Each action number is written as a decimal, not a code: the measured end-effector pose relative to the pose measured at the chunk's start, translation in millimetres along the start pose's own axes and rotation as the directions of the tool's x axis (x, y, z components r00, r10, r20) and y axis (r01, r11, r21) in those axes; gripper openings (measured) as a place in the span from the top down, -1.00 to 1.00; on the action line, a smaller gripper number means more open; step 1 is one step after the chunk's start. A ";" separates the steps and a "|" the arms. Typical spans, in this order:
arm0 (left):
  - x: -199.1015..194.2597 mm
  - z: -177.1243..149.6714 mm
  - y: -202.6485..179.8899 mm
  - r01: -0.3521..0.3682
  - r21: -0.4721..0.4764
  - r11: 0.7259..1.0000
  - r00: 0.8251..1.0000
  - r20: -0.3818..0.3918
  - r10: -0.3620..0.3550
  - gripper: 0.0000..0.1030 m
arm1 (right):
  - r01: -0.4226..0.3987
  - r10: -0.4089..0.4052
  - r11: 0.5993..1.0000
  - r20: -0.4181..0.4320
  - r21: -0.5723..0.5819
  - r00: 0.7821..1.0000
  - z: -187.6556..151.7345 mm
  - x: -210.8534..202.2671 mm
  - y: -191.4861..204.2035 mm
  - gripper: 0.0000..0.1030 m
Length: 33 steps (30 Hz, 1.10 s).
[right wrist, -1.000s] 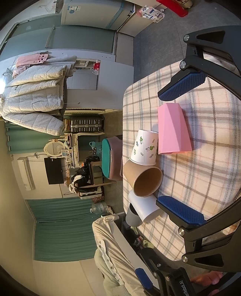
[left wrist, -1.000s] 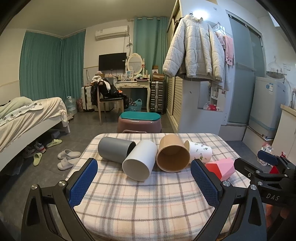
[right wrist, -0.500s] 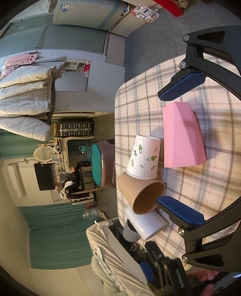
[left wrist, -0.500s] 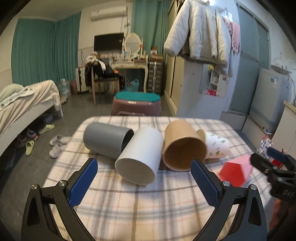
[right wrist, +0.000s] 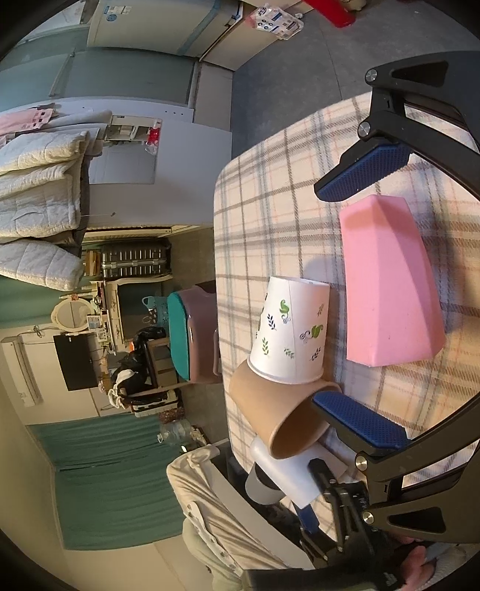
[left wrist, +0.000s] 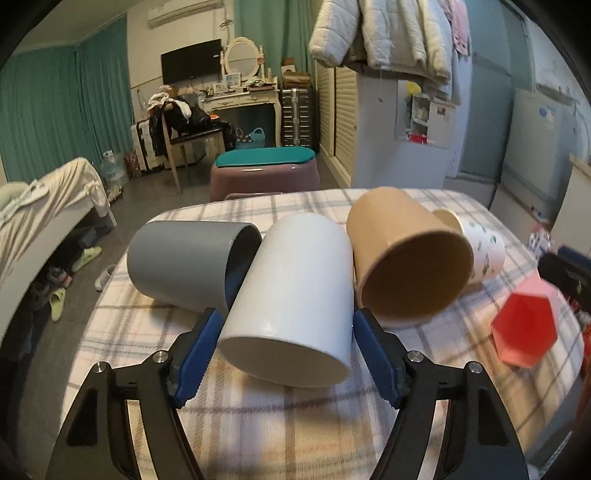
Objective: Flip cup upside down
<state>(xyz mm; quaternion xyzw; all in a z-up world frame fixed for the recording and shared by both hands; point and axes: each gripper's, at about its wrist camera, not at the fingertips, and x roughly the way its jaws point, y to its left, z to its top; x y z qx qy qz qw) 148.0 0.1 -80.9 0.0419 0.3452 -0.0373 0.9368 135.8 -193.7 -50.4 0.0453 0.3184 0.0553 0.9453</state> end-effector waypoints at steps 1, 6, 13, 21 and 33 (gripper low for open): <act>-4.0 -3.0 -1.1 -0.015 -0.005 1.000 1.000 -0.011 0.015 -0.47 | -0.001 0.001 1.000 0.003 -0.002 1.000 0.3 -1.3 0.8 -1.00; -30.1 -21.4 -2.3 -0.039 -0.023 0.999 0.999 -0.035 0.038 -0.47 | -0.019 0.019 1.000 0.025 -0.014 1.000 -1.4 -12.4 7.6 -1.00; -68.5 -51.8 -13.8 -0.057 -0.034 0.998 0.998 -0.041 0.055 -0.47 | -0.042 0.042 0.998 0.020 -0.040 0.999 -19.2 -34.1 17.4 -1.00; -84.0 -60.2 -23.9 -0.007 -0.012 1.000 1.000 -0.012 0.007 -0.80 | -0.060 0.058 0.996 -0.039 -0.066 0.998 -23.4 -51.7 23.7 -1.00; -124.2 -54.6 69.4 0.061 -0.167 0.984 0.992 0.115 -0.041 -0.99 | -0.034 0.011 0.991 -0.172 -0.130 0.985 -11.1 -53.1 83.7 -1.00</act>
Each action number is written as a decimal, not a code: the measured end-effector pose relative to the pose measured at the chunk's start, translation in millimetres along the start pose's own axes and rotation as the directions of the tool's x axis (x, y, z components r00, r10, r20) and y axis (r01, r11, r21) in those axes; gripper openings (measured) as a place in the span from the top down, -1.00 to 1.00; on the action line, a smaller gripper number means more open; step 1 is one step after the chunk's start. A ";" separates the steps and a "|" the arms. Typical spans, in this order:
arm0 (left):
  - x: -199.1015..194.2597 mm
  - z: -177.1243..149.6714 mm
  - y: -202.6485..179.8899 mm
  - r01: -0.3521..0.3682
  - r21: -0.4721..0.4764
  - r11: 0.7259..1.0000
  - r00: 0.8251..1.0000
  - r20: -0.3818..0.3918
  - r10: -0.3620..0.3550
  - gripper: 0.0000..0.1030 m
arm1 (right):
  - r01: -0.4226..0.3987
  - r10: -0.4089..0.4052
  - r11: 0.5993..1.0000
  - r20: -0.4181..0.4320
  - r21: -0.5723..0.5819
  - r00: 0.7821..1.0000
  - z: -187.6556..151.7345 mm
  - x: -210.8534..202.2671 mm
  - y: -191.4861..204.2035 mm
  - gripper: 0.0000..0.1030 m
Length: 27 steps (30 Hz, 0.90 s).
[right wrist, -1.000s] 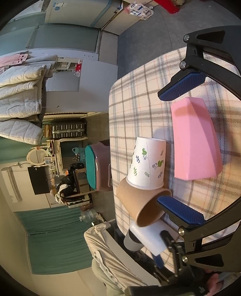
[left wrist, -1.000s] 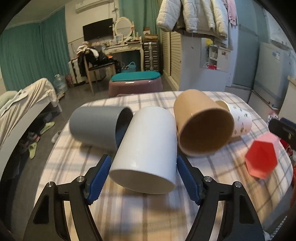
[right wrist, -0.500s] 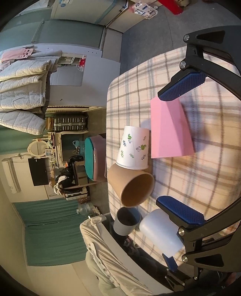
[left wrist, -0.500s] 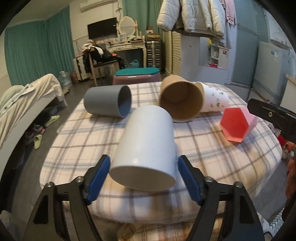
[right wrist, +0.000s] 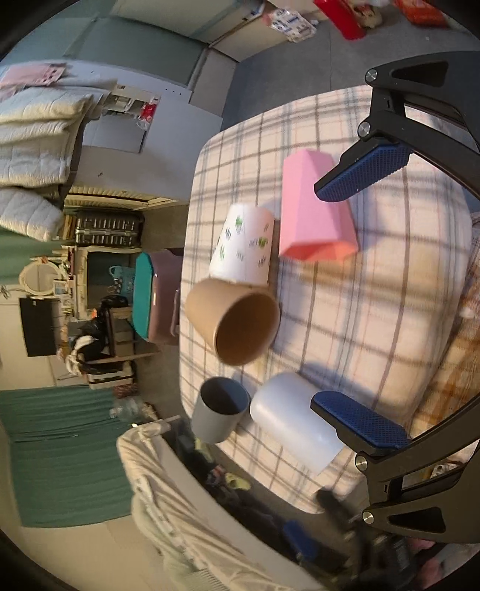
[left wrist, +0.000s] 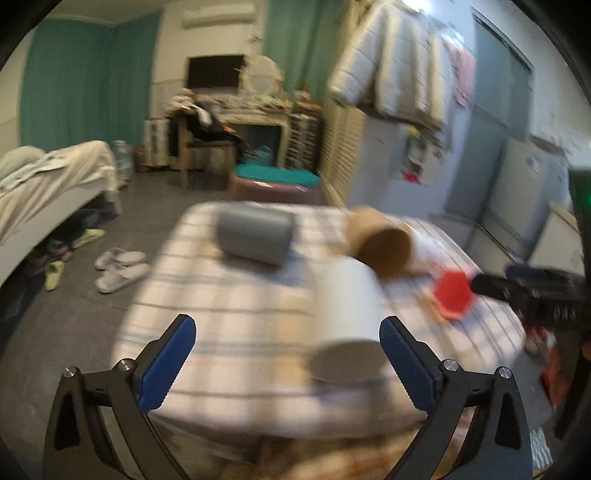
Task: Flip cup upside down
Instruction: 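Close the right gripper around the white cup's body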
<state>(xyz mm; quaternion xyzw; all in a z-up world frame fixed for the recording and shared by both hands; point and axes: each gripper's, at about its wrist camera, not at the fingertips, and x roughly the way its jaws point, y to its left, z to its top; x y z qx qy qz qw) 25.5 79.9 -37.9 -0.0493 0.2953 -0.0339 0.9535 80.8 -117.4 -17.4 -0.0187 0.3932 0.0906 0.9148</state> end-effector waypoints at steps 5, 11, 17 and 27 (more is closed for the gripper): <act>5.2 13.7 64.4 -0.167 -0.053 0.985 0.986 -0.012 0.166 -0.99 | -0.002 0.002 1.000 -0.080 0.005 0.997 16.3 15.2 32.9 -1.00; 7.6 11.4 117.0 -0.228 -0.070 0.971 0.973 -0.055 0.225 -0.99 | -0.090 0.089 0.996 -0.205 0.000 0.975 30.8 36.4 69.3 -1.00; 15.4 6.1 138.6 -0.208 -0.115 0.971 0.977 -0.071 0.201 -0.99 | -0.115 0.111 0.993 -0.286 0.002 0.952 39.8 56.8 92.6 -1.00; 42.7 11.5 122.5 -0.112 -0.094 0.989 0.990 -0.102 0.102 -0.99 | -0.176 0.273 0.953 -0.457 0.245 0.846 47.6 118.9 78.3 -1.00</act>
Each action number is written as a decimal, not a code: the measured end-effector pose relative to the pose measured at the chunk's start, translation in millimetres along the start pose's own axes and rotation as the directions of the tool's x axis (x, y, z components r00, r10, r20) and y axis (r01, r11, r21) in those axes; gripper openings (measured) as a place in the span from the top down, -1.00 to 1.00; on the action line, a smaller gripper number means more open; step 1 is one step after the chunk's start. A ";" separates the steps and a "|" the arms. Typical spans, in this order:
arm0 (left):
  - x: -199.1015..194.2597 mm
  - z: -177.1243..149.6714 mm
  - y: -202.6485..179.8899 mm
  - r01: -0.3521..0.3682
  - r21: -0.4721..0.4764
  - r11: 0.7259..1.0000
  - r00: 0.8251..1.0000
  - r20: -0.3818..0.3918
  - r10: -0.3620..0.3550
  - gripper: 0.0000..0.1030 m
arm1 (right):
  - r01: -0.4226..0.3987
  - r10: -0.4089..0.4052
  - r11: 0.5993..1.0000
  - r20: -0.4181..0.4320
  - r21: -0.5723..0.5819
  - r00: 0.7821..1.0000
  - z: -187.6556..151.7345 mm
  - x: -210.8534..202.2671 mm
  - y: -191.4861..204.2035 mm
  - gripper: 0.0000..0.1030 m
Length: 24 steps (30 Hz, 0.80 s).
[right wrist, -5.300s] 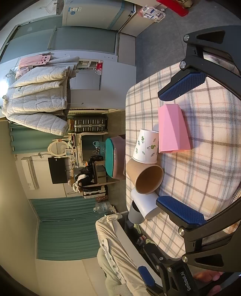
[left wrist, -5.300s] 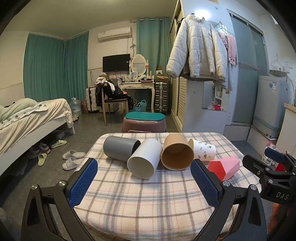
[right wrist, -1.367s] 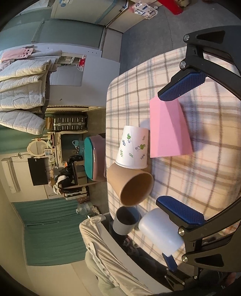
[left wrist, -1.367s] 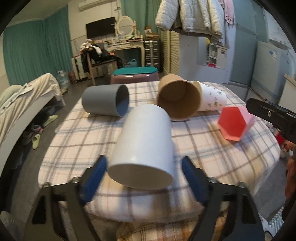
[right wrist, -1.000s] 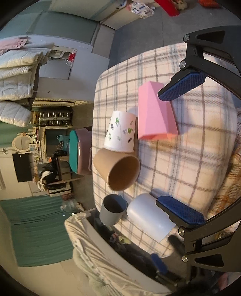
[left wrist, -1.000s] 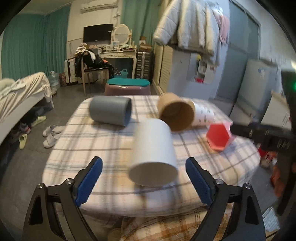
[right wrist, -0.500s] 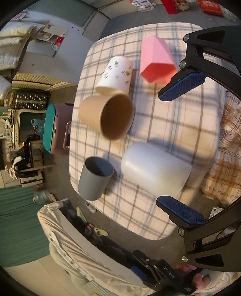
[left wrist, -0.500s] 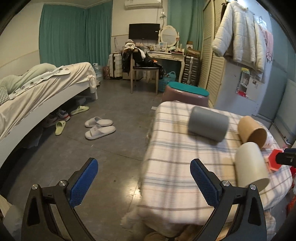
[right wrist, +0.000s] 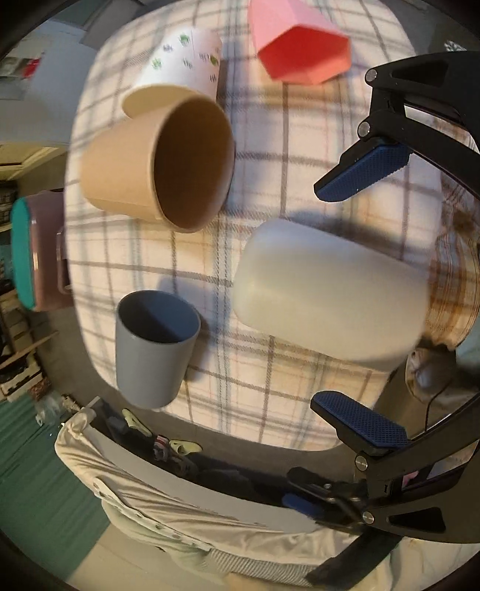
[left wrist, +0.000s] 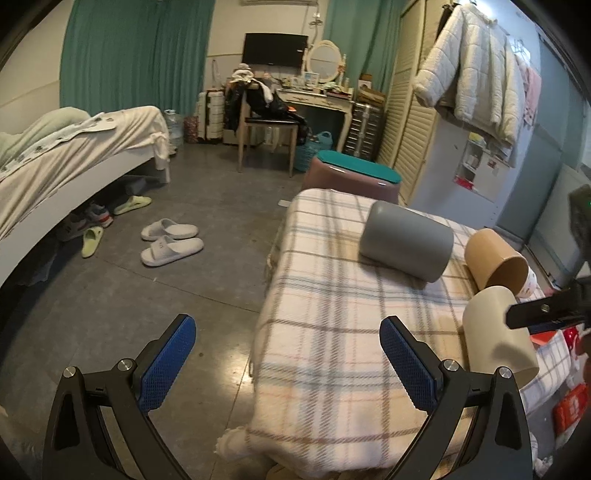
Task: Flip cup upside down
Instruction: 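Close the right gripper around the white cup's body, then lift the white cup and rotate it upright, base facing up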
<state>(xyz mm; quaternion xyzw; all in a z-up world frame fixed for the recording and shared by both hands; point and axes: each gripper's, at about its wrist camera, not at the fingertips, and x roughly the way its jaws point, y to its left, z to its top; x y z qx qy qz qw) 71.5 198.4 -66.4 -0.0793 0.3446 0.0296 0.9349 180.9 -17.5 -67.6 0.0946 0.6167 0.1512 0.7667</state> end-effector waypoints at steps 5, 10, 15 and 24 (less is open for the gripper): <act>6.5 1.1 -6.8 0.012 0.021 1.000 1.000 -0.006 -0.012 -0.99 | -0.029 0.032 0.998 -0.054 0.051 0.998 17.9 18.5 -5.8 -0.89; 11.3 -0.8 -4.6 0.010 0.021 1.000 1.000 -0.019 -0.010 -0.99 | -0.024 0.029 0.999 -0.093 0.047 0.995 27.9 33.0 -5.6 -0.50; 11.4 -0.6 -1.5 0.002 0.012 1.000 1.000 -0.024 -0.002 -0.99 | -0.022 0.023 1.000 -0.085 0.017 0.996 28.5 30.2 -3.4 -0.43; 6.2 -0.8 -3.2 -0.012 0.017 1.000 1.000 -0.018 0.013 -0.99 | 0.030 -0.014 0.989 0.109 -0.147 0.994 17.8 -14.6 20.3 -0.42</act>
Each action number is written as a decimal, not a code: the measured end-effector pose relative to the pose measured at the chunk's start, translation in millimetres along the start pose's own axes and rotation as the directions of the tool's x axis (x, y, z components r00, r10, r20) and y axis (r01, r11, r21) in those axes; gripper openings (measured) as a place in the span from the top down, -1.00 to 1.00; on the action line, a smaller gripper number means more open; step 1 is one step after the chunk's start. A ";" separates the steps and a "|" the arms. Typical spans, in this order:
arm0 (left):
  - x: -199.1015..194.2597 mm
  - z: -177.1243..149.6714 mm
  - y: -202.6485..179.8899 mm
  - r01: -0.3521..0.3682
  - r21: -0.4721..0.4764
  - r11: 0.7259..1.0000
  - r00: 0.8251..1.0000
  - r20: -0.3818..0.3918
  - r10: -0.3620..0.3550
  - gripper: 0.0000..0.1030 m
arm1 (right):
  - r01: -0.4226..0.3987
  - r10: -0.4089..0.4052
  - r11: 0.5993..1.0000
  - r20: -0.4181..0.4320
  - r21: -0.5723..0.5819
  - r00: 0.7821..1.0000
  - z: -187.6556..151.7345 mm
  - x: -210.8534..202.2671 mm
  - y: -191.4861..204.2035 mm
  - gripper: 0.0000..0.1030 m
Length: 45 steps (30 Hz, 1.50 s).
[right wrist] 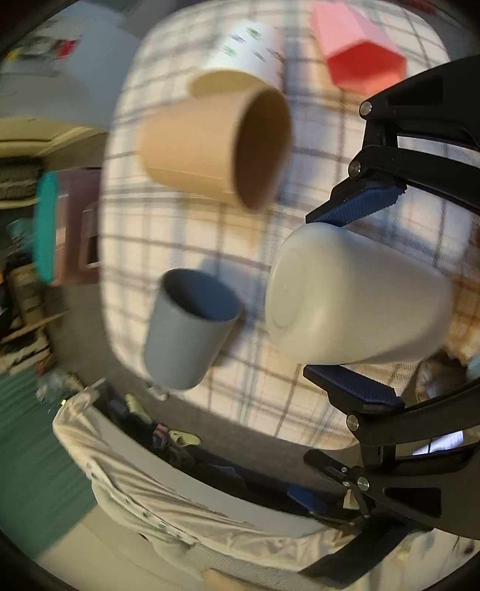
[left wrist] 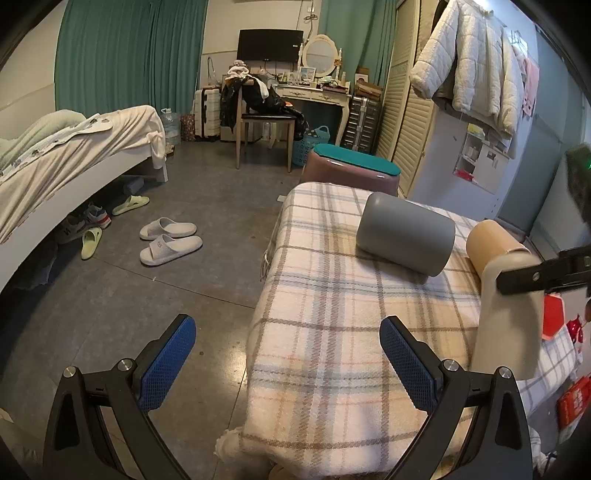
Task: Flip cup upside down
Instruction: 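Lift the white cup and rotate it upright, base facing up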
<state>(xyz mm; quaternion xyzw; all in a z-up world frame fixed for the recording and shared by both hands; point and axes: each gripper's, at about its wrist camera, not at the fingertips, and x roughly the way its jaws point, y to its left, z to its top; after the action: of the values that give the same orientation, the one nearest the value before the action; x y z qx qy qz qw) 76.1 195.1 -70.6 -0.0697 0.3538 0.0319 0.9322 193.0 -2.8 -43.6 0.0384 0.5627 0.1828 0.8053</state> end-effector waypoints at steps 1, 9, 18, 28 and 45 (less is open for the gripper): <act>-0.8 0.1 -0.1 0.001 0.000 1.000 1.000 0.000 -0.001 -0.99 | 0.023 -0.022 0.999 0.035 -0.033 0.999 -2.0 -5.6 4.7 -0.42; -0.2 -0.6 -8.8 -0.005 0.002 1.000 1.000 -0.007 0.005 -0.99 | 0.240 -0.152 0.948 0.365 -0.209 0.919 -24.2 -29.5 29.4 -0.41; 5.5 0.1 -16.6 -0.006 -0.010 1.000 1.000 -0.015 0.006 -0.99 | 0.221 -0.125 0.955 0.403 -0.199 0.907 -18.5 -16.2 21.0 -0.40; 9.9 0.2 -27.8 -0.004 0.012 1.000 1.000 -0.027 0.004 -0.99 | 0.213 -0.094 0.941 0.405 -0.261 0.909 -14.4 1.4 31.5 -0.40; 7.4 0.8 -36.9 -0.036 0.024 0.999 0.999 -0.028 0.037 -0.99 | 0.240 -0.100 0.922 0.412 -0.303 0.906 -22.6 8.9 35.3 -0.41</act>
<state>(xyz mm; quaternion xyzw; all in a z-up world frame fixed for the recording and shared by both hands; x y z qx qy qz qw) 86.1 158.8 -71.0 -0.0529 0.3686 0.0438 0.9271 166.1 29.8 -50.4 -0.1183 0.3518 0.1955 0.9077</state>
